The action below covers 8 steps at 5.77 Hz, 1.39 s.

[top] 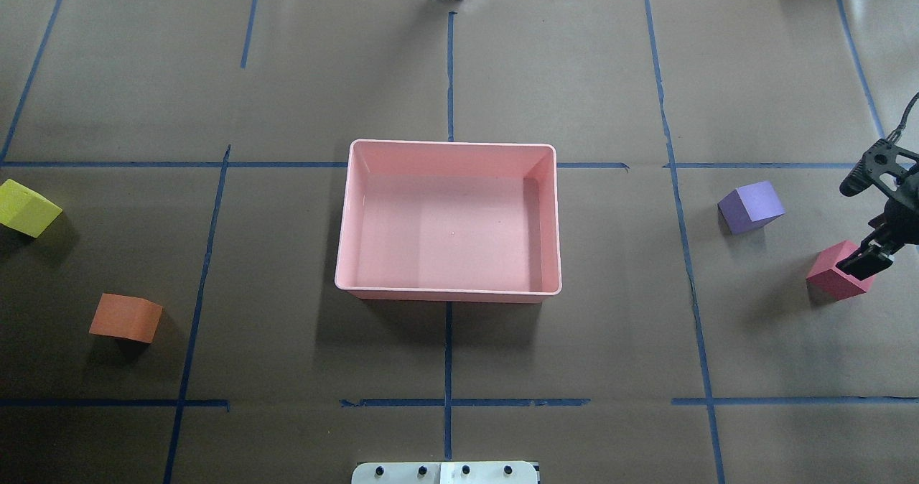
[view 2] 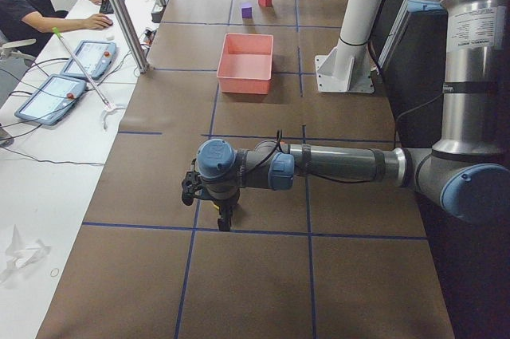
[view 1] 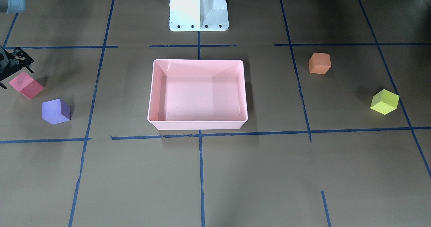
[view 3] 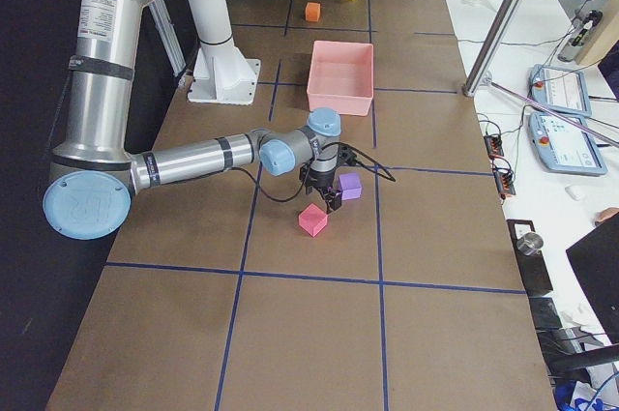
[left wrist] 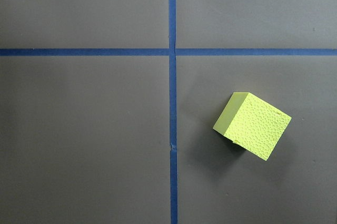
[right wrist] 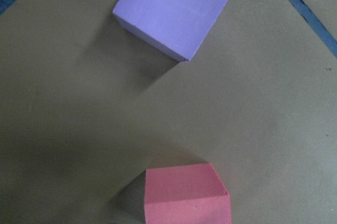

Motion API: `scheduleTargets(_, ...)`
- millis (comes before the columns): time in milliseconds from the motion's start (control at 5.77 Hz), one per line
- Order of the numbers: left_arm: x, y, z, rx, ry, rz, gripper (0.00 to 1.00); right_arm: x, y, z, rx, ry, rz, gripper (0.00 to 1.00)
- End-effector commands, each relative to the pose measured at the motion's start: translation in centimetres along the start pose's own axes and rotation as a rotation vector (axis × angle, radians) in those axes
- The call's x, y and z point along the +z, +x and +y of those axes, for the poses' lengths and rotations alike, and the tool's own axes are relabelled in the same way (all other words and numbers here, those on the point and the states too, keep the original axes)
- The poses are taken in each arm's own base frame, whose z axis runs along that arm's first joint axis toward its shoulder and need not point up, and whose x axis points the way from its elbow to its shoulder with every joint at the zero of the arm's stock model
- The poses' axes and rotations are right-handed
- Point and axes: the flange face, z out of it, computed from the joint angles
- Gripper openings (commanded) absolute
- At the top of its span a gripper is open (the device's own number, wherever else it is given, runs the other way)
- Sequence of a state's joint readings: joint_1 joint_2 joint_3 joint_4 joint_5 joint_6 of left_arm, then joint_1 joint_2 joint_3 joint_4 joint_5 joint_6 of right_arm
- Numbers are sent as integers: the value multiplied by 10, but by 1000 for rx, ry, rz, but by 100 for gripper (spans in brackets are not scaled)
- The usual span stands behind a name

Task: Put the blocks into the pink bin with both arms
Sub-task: 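Lower the right gripper onto the pink-red cube and close it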

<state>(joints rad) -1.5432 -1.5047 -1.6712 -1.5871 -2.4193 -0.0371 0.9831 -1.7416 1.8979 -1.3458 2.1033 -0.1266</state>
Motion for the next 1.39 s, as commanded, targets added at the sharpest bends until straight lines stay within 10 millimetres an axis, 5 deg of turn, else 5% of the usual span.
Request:
scheduleTargets(0, 0, 0, -1, 6, 5, -2, 100, 17, 5, 10, -98, -37, -6, 96)
scheduleTargets(866, 0, 1, -1, 9, 6, 2, 100, 53, 5, 10, -126, -98, -43, 96)
scheduleTargets(1039, 1, 1, -1, 9, 4, 6, 100, 62, 8, 8, -119, -110, -44, 85)
scheduleTargets(1213, 11, 17, -3, 39, -18, 12, 100, 58, 7, 6, -112, -102, -48, 25)
